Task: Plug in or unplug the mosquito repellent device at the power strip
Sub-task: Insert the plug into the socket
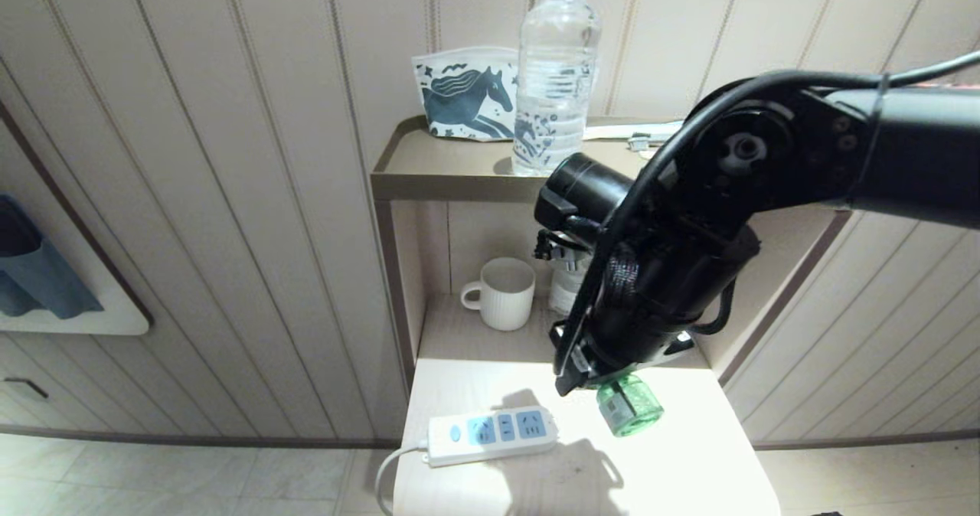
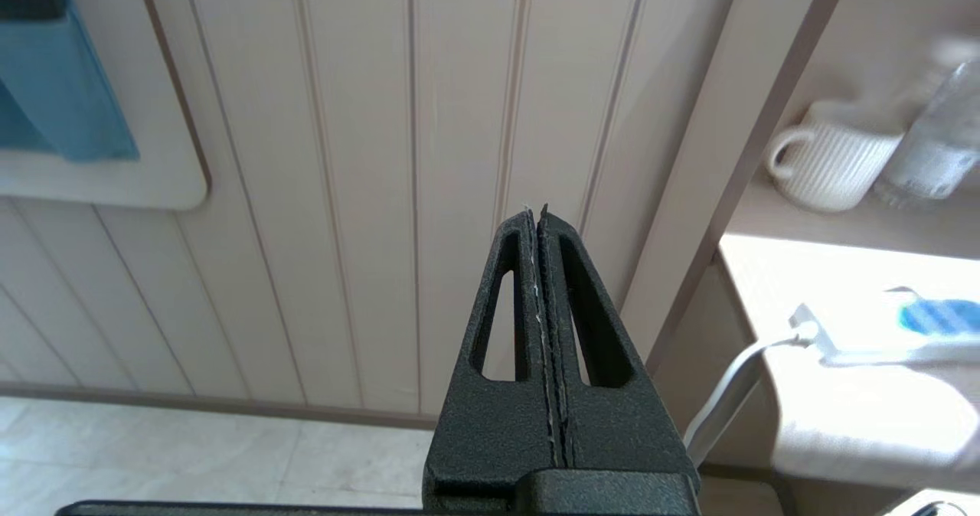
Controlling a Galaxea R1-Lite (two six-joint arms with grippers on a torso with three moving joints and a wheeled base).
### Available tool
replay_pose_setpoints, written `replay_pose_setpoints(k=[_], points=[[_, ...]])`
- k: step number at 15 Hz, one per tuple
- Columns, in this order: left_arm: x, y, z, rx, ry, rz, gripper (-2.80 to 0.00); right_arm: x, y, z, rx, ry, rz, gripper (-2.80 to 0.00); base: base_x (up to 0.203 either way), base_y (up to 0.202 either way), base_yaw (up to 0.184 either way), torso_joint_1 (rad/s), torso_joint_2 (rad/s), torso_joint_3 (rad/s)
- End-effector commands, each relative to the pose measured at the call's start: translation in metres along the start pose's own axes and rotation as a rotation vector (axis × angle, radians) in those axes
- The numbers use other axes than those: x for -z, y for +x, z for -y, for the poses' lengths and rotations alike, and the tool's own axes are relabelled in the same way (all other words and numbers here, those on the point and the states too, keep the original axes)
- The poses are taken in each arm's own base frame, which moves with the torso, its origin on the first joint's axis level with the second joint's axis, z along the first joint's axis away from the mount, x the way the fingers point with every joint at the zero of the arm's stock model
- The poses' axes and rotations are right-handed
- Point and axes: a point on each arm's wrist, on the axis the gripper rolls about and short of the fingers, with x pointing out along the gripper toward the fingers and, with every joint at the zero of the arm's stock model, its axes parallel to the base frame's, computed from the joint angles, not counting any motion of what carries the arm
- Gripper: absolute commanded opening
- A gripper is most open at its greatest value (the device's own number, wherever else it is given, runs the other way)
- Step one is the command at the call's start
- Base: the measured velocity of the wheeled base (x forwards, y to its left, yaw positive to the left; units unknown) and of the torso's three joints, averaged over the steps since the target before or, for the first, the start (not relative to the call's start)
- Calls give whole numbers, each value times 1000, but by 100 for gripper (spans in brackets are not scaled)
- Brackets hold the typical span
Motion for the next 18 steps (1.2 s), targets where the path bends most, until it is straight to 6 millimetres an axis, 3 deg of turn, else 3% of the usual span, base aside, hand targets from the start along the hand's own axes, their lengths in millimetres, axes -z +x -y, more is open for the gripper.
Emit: replay_pose_setpoints(k=[1,5,11,14,18], points=[[0,0,0,0,-1,0,-280,-4,16,-2,16,3,-38,-280,0,0,0,281,-596,-307],[0,0,0,0,-1,0,-280,-9,35,-5,32,27,-72,-280,0,0,0,195,-428,-207],[0,0,0,-1,-1,-1,-280,-16,77,-13,54,48,-116,-280,0,0,0,0,0,0],[0,0,0,-1,-1,-1,-280,-16,86,-16,54,44,-121,-280,0,0,0,0,0,0],[0,0,0,-1,-1,-1,-280,-13,113,-18,65,37,-145,-280,0,0,0,0,0,0]])
